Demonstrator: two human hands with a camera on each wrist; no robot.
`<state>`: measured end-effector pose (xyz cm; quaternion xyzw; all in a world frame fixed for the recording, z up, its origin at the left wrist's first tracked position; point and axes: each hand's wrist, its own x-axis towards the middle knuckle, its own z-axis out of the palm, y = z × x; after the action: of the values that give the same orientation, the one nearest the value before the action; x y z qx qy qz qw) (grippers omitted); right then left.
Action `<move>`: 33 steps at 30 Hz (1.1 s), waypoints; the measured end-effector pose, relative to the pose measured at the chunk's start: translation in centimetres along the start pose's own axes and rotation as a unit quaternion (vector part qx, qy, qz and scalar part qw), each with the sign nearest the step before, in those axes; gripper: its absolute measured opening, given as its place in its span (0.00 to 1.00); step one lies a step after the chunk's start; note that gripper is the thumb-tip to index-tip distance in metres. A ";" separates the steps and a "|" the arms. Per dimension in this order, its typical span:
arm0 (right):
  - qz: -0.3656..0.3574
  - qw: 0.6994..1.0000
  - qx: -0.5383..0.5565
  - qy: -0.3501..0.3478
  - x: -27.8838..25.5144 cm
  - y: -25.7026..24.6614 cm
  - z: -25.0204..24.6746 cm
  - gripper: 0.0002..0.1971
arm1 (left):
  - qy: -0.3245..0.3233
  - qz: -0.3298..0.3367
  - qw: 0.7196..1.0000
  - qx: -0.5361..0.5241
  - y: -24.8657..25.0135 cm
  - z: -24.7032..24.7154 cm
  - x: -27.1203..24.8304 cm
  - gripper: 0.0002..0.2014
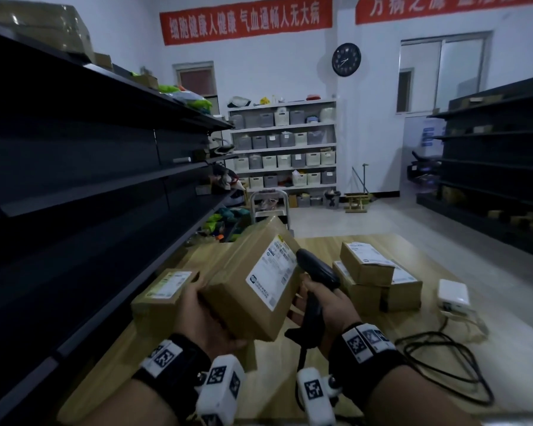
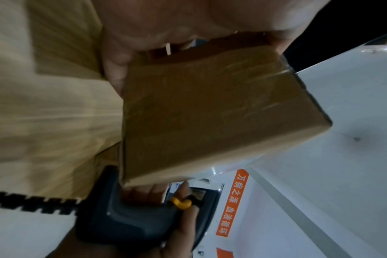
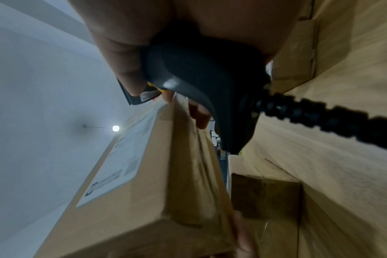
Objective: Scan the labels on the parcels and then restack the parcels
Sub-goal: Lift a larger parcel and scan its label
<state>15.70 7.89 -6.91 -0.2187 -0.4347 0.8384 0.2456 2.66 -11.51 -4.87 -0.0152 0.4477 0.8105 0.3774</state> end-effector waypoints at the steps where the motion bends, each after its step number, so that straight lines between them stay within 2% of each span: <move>1: 0.000 1.000 -0.001 0.003 0.0 0.1 -0.4 0.22 | -0.005 -0.001 1.000 0.016 -0.6 0.1 -0.1 0.30; 3: -0.007 1.000 0.000 0.013 -0.1 0.2 -1.1 0.25 | -0.004 0.019 0.999 0.042 -1.6 0.0 -0.1 0.23; 5: -0.017 0.999 -0.011 0.034 -0.2 0.2 -2.0 0.22 | 0.012 0.058 0.993 0.099 -2.0 -0.4 0.3 0.17; 8: -0.030 0.997 -0.045 0.058 -0.5 0.1 -2.9 0.18 | 0.035 0.110 0.977 0.179 -2.5 -1.1 1.2 0.16; 10: -0.033 0.996 -0.059 0.066 -0.9 0.0 -3.1 0.16 | 0.057 0.127 0.964 0.225 -3.2 -1.0 1.4 0.12; 11: -0.033 0.995 -0.066 0.070 -1.0 0.0 -3.1 0.15 | 0.050 0.138 0.956 0.255 -3.6 -0.7 1.3 0.12; 13: -0.035 0.993 -0.077 0.077 -1.2 -0.2 -3.2 0.13 | 0.013 0.149 0.944 0.294 -4.4 -0.5 1.2 0.26; 16: -0.051 0.988 -0.116 0.086 -1.2 -0.5 -3.9 0.16 | -0.030 0.163 0.932 0.322 -5.4 0.0 0.7 0.31; 18: -0.054 0.985 -0.137 0.088 -1.3 -0.7 -4.4 0.16 | -0.032 0.157 0.931 0.329 -5.7 -0.2 1.0 0.37; 23: -0.072 0.982 -0.149 0.092 -1.6 -1.6 -5.3 0.13 | -0.064 0.129 0.940 0.308 -6.4 -0.4 2.5 0.38; 30: -0.092 0.972 -0.176 0.125 -1.6 -2.8 -5.8 0.11 | -0.050 0.118 0.960 0.249 -7.9 -1.1 6.4 0.51; 31: -0.092 0.971 -0.178 0.131 -1.6 -3.0 -6.0 0.11 | -0.047 0.110 0.967 0.226 -8.3 -1.3 6.8 0.50; 33: -0.091 0.971 -0.177 0.132 -1.8 -3.3 -6.1 0.10 | -0.037 0.097 0.979 0.175 -9.1 -1.8 7.8 0.40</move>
<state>21.34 12.20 -7.10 -0.3270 -0.5582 0.6859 0.3332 2.20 -5.34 -15.29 0.1242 0.5677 0.7524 0.3102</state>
